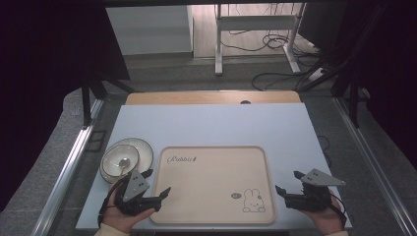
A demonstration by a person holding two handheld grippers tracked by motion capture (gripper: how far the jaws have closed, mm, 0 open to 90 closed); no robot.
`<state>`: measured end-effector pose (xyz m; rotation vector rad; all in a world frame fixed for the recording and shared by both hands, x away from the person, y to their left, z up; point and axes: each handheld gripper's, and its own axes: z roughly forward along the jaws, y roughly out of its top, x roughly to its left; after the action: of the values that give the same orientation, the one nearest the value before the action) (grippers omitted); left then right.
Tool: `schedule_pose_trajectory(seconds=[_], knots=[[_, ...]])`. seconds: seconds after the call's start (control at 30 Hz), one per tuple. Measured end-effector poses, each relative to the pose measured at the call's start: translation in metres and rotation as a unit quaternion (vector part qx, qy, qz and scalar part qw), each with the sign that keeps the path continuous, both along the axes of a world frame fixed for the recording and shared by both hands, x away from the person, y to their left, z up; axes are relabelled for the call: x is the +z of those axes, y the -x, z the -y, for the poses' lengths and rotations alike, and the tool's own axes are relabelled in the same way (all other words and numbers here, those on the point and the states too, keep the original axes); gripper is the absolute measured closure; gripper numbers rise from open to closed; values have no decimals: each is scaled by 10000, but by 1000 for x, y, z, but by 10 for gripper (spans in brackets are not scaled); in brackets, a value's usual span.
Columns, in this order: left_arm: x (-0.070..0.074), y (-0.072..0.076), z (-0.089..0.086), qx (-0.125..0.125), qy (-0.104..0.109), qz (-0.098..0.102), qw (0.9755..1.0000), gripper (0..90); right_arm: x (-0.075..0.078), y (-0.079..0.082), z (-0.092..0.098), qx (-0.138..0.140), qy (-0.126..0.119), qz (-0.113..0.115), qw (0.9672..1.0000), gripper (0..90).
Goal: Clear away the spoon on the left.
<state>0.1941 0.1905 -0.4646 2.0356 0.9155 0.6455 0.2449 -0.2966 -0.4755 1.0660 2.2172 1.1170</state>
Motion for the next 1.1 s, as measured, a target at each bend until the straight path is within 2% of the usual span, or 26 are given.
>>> schedule_pose_trajectory(seconds=[0.23,0.37,0.47,0.73,0.97,1.1], knots=[[8,1,-4,127,12,35,9999,229,1,0,2,-35,25,57,10000,170],[14,3,-4,94,-161,110,9998,230,2,0,4,-95,43,77,9999,171],[16,4,-7,122,-190,143,9996,230,2,0,5,-117,41,82,9999,171],[20,6,-14,247,-204,153,9994,232,1,-1,5,-139,80,79,9998,174],[22,9,-21,313,-275,208,9989,234,1,-1,7,-289,108,74,9995,180],[22,10,-27,402,-242,211,9987,235,1,-1,7,-307,106,80,9994,180]])
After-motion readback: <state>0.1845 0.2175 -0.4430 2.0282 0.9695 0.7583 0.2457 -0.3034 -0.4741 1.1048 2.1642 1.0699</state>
